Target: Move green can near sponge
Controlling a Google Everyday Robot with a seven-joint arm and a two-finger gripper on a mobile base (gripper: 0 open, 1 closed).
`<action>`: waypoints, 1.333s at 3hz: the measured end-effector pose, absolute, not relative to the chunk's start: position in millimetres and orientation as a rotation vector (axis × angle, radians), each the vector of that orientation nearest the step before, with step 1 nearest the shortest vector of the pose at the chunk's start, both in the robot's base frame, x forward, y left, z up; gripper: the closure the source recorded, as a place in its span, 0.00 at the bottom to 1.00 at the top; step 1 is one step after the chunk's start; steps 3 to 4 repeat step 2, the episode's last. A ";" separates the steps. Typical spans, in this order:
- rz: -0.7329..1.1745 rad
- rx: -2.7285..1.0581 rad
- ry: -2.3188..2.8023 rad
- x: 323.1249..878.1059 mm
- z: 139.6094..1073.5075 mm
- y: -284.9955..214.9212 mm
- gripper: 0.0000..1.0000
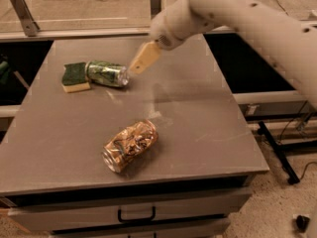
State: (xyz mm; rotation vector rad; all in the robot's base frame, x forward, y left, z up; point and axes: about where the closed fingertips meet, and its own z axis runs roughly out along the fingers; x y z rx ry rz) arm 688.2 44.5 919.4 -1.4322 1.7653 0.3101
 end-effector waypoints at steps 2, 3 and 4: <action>0.297 -1.141 1.629 685.6 1027.1 -113.1 0.00; 0.297 -1.141 1.629 685.6 1027.1 -113.1 0.00; 0.297 -1.141 1.629 685.6 1027.1 -113.1 0.00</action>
Offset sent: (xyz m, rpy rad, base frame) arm -0.0247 -0.2658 0.2027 0.4322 -0.3265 -0.2385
